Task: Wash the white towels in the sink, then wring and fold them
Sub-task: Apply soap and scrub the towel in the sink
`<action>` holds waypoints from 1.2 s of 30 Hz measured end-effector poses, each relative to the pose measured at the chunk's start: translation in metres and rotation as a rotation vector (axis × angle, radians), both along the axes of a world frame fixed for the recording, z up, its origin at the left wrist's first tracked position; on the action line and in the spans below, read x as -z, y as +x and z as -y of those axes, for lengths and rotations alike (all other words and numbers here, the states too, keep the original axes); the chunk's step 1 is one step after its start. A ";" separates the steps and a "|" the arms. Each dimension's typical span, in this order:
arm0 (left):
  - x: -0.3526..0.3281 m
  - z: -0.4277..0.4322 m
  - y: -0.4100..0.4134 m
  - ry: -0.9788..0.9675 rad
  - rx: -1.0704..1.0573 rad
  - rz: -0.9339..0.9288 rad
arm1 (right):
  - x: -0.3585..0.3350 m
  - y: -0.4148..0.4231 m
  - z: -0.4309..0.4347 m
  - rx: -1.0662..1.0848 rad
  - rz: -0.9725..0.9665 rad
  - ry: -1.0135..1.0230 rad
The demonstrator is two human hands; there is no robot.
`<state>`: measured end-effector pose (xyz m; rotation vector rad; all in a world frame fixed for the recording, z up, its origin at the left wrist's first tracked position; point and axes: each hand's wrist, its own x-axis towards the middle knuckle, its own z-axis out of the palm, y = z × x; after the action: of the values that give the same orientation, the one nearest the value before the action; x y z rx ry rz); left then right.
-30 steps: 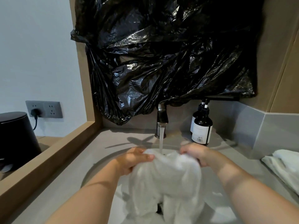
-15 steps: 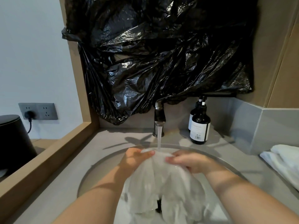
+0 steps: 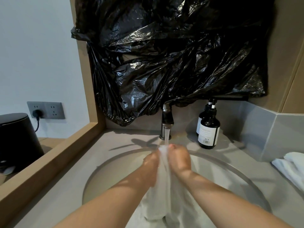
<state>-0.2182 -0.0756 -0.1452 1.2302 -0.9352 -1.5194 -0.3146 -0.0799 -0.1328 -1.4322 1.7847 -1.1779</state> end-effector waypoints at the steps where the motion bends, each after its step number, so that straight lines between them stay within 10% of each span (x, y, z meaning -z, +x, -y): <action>1: 0.001 -0.001 -0.005 0.007 0.047 -0.018 | -0.001 -0.013 0.006 0.052 0.009 0.044; 8: 0.002 0.007 -0.004 0.004 -0.120 0.395 | 0.003 0.013 -0.014 -0.003 -0.089 -0.080; 13: -0.002 0.013 0.020 -0.026 -0.027 0.144 | 0.004 -0.004 0.000 -0.188 -0.308 0.083; 22: -0.007 0.008 0.018 -0.550 -0.071 0.660 | 0.000 -0.050 0.017 -0.667 0.309 0.434; 27: -0.008 0.013 0.027 -0.414 -0.165 0.702 | -0.008 -0.048 0.012 -0.684 0.276 0.382; 36: 0.008 -0.001 0.046 -0.012 0.648 0.536 | -0.037 -0.066 0.007 -0.370 0.852 0.325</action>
<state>-0.1725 -0.0748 -0.1531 1.4374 -1.8277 -1.6800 -0.3807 -0.0868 -0.0958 -0.8210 1.0004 -1.0146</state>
